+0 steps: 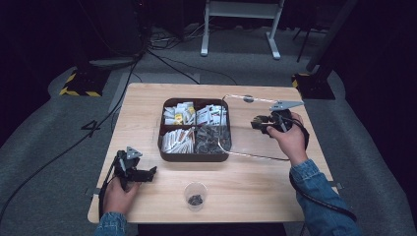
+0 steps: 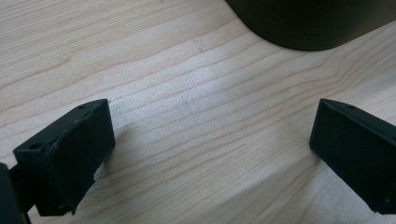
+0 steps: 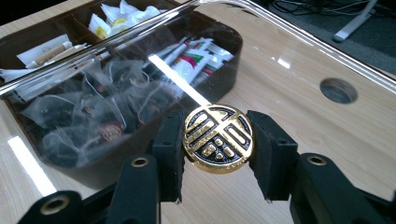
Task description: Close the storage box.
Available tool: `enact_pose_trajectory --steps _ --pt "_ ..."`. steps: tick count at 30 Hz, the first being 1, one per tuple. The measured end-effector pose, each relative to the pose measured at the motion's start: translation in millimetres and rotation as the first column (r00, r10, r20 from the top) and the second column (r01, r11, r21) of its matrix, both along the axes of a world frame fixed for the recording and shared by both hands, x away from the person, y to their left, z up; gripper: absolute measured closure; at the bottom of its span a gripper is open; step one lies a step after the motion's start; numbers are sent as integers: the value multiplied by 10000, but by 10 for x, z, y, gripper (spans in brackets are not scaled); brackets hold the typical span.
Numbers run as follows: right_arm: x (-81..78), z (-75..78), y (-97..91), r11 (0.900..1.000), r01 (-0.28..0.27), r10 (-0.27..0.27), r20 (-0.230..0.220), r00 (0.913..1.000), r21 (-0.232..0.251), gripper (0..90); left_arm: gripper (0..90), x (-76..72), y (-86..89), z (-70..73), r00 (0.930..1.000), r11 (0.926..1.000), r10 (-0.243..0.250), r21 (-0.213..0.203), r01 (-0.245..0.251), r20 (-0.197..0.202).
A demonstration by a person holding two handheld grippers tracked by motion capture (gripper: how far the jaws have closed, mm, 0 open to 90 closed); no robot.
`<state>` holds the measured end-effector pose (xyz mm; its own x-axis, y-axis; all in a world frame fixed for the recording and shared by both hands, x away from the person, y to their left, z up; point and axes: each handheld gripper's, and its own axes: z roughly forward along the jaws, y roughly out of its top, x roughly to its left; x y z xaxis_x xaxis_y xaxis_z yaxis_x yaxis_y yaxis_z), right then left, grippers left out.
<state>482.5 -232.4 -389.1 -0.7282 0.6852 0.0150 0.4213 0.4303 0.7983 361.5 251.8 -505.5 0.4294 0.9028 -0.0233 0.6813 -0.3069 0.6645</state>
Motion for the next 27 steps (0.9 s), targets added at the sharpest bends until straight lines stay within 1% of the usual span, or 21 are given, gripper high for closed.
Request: enact_pose_trajectory --steps 1,2,3,4,9,10,11,12,15,17,18,20,23,26,27 --pt "16 15 40 10000 -64 64 -15 10000 -18 590 4 0 0 0 10000 10000 0 1 0 1" --pt "43 47 122 9999 -138 138 -39 9999 -34 590 4 0 0 0 10000 10000 1 2 -1 3" --pt "56 63 163 9998 -174 174 -42 9998 -20 590 4 0 0 0 10000 10000 1 2 -1 3" --pt "56 63 163 9998 -174 174 -42 9998 -20 590 4 0 0 0 10000 10000 2 0 -2 1" --pt "105 138 364 9994 -340 340 -79 9994 -40 590 4 1 -1 1 10000 10000 10 10 -10 4" --pt "124 158 445 9992 -401 401 -99 9991 -66 590 4 3 0 2 10000 10000 -13 0 13 -27" --pt "132 166 486 9990 -429 428 -129 9990 -80 589 4 6 -2 -1 10000 10000 -1 -32 1 -7" --pt "132 166 486 9990 -429 428 -129 9990 -80 589 4 6 -2 -1 10000 10000 -1 -32 1 -7" --pt "163 192 642 9986 -521 518 -235 9984 -114 590 4 17 -5 -3 10000 10000 -11 -65 11 -3" --pt "177 202 719 9984 -555 551 -273 9981 -140 590 4 24 -5 -1 10000 10000 -34 -43 34 -13" --pt "177 202 719 9984 -555 551 -273 9981 -140 590 4 24 -5 -1 10000 10000 -34 -43 34 -13" --pt "201 208 830 9981 -598 592 -336 9977 -153 590 4 33 -3 0 10000 10000 -75 -11 75 -8" --pt "224 211 935 9981 -606 601 -416 9973 -123 590 4 36 -5 -1 10000 10000 -71 -27 71 -3" --pt "240 216 1040 9974 -686 677 -390 9969 -215 590 4 42 -2 1 9999 9999 -114 24 114 10" --pt "243 218 1073 9971 -716 705 -397 9967 -259 589 4 43 -4 0 10000 10000 -98 -15 98 2"
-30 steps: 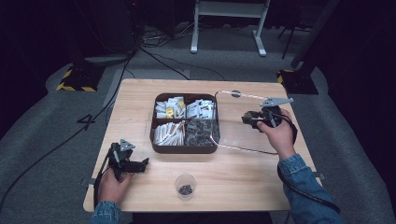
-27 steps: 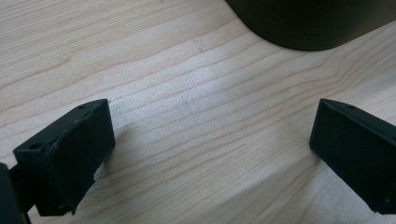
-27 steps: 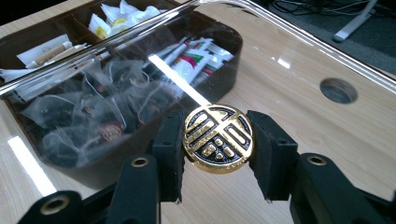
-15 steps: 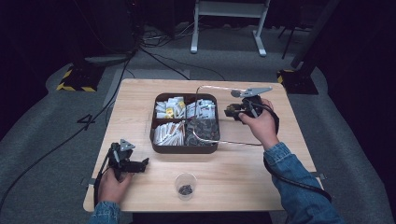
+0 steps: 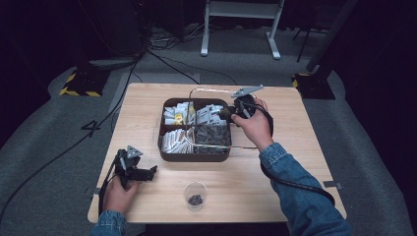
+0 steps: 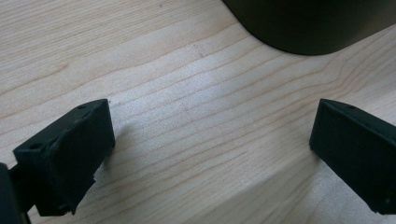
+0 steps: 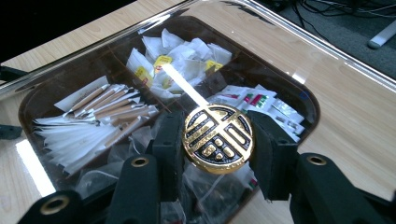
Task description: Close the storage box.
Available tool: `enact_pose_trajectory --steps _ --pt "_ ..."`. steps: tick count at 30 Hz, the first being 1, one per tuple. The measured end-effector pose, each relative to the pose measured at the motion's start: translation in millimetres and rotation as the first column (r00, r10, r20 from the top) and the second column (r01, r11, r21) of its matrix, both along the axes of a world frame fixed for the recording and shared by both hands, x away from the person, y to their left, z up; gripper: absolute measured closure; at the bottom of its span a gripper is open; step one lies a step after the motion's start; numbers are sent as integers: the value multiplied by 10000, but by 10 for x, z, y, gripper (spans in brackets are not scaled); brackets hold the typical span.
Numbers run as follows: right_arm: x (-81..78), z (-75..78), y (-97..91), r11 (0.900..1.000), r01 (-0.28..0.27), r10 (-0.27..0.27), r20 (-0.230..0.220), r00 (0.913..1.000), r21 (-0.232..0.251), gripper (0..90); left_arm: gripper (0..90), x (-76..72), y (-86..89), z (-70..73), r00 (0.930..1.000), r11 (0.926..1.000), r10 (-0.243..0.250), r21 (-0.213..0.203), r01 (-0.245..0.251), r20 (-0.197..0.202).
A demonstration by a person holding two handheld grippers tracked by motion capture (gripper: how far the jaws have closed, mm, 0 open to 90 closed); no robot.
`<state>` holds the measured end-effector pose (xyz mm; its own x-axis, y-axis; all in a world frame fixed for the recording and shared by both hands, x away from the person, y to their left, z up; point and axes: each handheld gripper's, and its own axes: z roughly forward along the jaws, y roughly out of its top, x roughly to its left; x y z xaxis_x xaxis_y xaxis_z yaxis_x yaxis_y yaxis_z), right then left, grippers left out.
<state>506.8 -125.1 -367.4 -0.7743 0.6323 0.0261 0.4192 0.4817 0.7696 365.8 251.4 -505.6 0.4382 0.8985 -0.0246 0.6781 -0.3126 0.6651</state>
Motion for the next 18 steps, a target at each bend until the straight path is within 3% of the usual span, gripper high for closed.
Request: enact_pose_trajectory --steps 13,18 --pt "99 -58 251 9999 -14 18 -307 9995 145 590 4 7 -3 -1 10000 10000 -5 -26 5 -10" --pt "147 -103 386 9998 -126 124 -162 9998 -136 590 4 6 -3 -1 10000 10000 -15 -18 15 -17"
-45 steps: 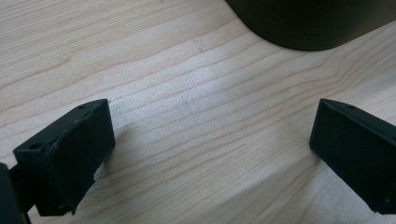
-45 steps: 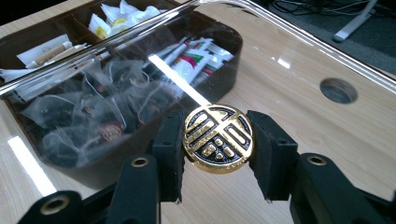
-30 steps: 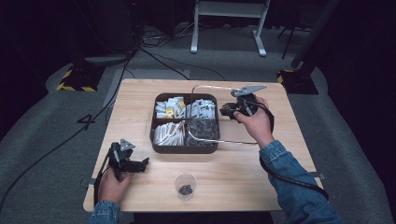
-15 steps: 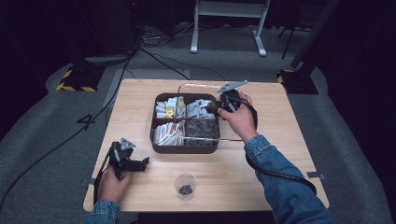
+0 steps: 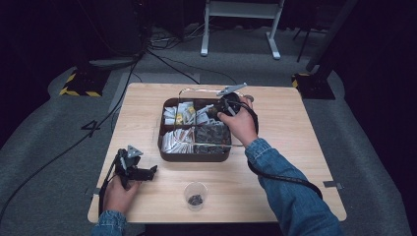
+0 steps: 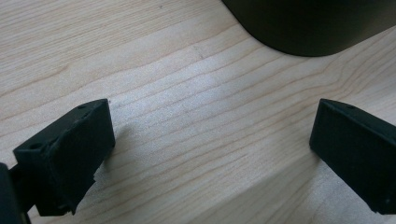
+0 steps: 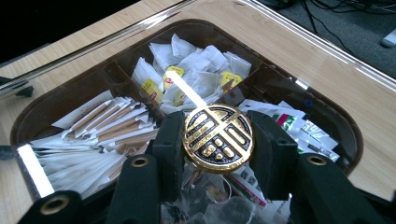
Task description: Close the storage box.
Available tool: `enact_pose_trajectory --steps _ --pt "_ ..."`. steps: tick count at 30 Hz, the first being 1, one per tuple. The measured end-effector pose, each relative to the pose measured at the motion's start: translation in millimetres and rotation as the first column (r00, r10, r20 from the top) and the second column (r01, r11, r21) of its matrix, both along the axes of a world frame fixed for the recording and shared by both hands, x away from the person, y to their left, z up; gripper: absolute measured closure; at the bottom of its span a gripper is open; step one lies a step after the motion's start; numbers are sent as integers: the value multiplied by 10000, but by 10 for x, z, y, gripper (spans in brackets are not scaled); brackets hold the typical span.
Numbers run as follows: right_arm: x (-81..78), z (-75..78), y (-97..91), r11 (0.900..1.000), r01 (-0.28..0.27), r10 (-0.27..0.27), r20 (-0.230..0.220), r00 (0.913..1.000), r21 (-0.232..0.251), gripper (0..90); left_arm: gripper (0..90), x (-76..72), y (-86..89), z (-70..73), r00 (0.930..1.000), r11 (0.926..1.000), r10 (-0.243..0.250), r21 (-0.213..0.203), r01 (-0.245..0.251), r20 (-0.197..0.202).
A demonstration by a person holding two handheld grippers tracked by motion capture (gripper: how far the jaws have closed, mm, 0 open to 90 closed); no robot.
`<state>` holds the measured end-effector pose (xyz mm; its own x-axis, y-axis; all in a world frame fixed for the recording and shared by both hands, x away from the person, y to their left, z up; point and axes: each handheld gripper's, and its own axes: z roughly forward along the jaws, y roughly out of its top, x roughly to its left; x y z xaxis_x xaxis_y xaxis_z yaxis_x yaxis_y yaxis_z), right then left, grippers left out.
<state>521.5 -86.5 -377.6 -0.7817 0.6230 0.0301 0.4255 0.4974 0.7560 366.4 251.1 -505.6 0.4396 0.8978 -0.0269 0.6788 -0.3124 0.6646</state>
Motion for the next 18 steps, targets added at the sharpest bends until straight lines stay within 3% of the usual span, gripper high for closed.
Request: enact_pose_trajectory --steps 18 --pt "73 -199 421 9996 -260 258 -170 9995 -123 590 4 -39 2 0 10000 10000 97 -9 -97 -12"
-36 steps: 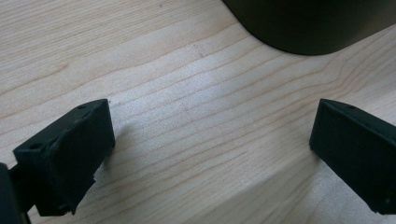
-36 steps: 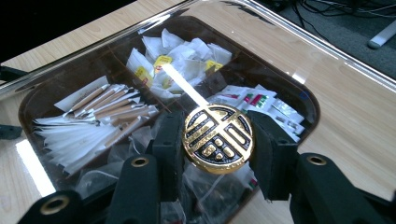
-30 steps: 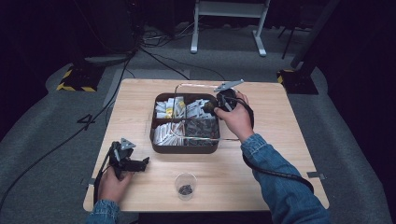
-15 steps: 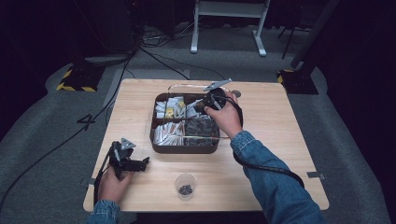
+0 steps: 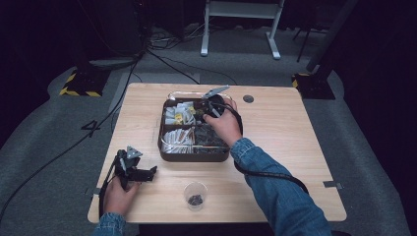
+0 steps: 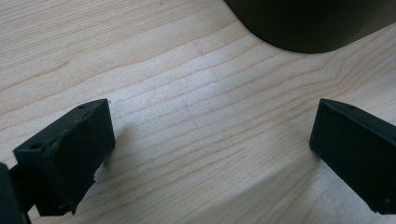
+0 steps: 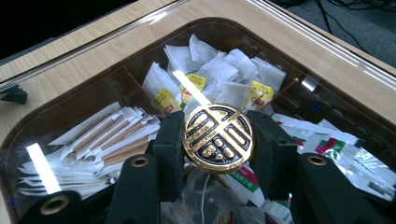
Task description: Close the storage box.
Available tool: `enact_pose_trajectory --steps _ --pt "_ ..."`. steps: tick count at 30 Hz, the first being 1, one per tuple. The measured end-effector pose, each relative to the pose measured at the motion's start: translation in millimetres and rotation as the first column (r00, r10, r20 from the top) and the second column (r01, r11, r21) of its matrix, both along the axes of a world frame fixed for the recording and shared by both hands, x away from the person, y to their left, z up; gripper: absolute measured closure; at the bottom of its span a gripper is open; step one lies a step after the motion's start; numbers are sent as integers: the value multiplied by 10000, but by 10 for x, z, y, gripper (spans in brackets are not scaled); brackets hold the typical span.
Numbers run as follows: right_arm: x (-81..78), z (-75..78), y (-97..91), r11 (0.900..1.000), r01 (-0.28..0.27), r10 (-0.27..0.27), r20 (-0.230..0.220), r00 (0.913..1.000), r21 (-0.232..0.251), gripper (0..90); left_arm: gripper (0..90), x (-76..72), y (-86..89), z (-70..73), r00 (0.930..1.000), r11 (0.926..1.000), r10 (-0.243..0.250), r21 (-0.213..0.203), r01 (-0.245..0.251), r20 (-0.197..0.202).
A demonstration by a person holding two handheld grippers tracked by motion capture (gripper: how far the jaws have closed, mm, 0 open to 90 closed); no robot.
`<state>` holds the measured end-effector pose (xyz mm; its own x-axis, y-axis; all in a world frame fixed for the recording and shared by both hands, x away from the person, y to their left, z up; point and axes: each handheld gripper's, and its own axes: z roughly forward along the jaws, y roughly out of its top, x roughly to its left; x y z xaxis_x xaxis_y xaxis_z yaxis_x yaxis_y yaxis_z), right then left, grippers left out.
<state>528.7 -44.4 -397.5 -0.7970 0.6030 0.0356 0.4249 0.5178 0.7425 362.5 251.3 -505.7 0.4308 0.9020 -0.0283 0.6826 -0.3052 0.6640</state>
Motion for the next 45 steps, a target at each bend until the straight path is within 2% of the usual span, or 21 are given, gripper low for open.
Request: enact_pose_trajectory --steps 7,18,45 --pt "14 -81 93 10000 -77 77 76 9999 -47 590 4 -10 3 1 10000 10000 4 47 -4 27" --pt "28 -210 133 9999 -50 52 158 9999 -136 590 4 -13 1 0 10000 10000 23 13 -23 28" --pt "10 -359 160 9991 -71 75 90 9999 -427 589 4 -12 1 0 10000 10000 23 15 -23 32"
